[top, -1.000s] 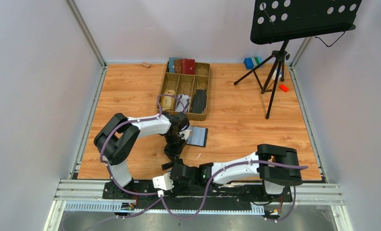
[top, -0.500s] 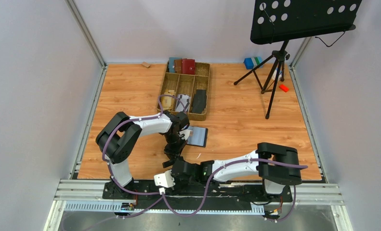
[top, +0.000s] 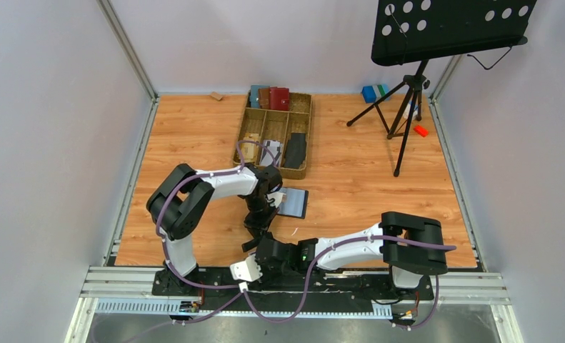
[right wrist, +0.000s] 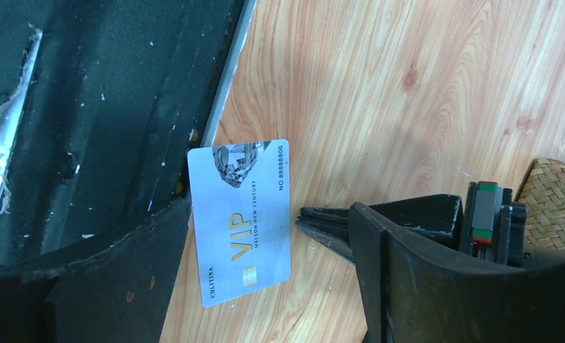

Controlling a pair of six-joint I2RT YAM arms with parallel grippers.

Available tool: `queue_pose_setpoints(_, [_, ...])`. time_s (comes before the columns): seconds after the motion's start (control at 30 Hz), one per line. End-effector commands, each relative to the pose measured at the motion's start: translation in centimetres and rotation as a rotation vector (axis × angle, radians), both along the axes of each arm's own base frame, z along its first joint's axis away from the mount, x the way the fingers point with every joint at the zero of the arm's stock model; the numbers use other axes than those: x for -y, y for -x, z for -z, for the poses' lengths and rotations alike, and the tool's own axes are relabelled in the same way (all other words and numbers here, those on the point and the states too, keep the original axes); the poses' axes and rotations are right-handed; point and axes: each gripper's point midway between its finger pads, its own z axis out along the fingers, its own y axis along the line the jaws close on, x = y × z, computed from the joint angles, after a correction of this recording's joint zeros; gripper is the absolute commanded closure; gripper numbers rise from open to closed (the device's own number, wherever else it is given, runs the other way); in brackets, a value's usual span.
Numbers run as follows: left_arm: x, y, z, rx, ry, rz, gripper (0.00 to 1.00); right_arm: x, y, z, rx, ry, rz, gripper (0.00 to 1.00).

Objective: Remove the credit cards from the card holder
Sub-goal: Pick up the credit card at the corner of the board.

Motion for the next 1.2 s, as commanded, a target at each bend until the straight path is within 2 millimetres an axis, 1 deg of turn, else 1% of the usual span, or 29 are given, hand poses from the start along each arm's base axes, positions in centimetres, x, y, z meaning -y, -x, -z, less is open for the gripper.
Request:
queue_pose_setpoints(0.0, [-0.4,-1.7,0.8,0.035,-0.018,0.01,1.0,0.9,-0.8,0.5,0.038,0.064,-0.001,0.17])
queue_pose_setpoints(0.07, [-0.3,-2.1,0.7,0.032,-0.004,0.002,1.0,0.7,-0.9,0.6,0.041,0.071,-0.004,0.17])
queue_pose_setpoints(0.23, [-0.6,-1.8,0.7,0.003,0.004,-0.005,1.0,0.0,-0.7,0.9,0.023,0.07,-0.016,0.17])
queue_pose_setpoints(0.33, [-0.9,-2.0,0.9,-0.003,0.017,-0.039,1.0,-0.5,-0.4,1.0,0.007,0.065,-0.019,0.18])
queue_pose_setpoints(0.5, [-0.8,-4.1,0.2,0.05,0.023,-0.074,1.0,-1.0,-0.1,0.9,-0.01,0.056,-0.031,0.19])
queue_pose_setpoints(0.53, [-0.6,-4.5,0.1,0.057,0.026,-0.076,1.0,-0.7,0.0,1.2,-0.016,0.078,-0.033,0.2])
queue_pose_setpoints(0.63, [-0.5,-5.2,-0.2,0.066,0.033,-0.09,1.0,-0.6,0.2,1.5,-0.029,0.094,-0.04,0.2])
queue_pose_setpoints(0.8, [-0.9,-5.3,-0.3,0.068,0.031,-0.103,1.0,0.0,0.2,2.1,-0.064,0.116,-0.035,0.23])
queue_pose_setpoints(0.9, [-1.0,-5.6,-0.6,0.073,0.055,-0.137,1.0,0.1,0.4,2.3,-0.113,0.12,-0.051,0.24])
queue_pose_setpoints(1.07, [-1.4,-7.0,-1.3,0.11,0.077,-0.198,1.0,0.2,0.3,2.4,-0.175,0.137,-0.059,0.23])
queue_pose_setpoints(1.17, [-1.9,-8.0,-1.9,0.142,0.082,-0.235,1.0,0.5,0.4,2.9,-0.209,0.166,-0.057,0.23])
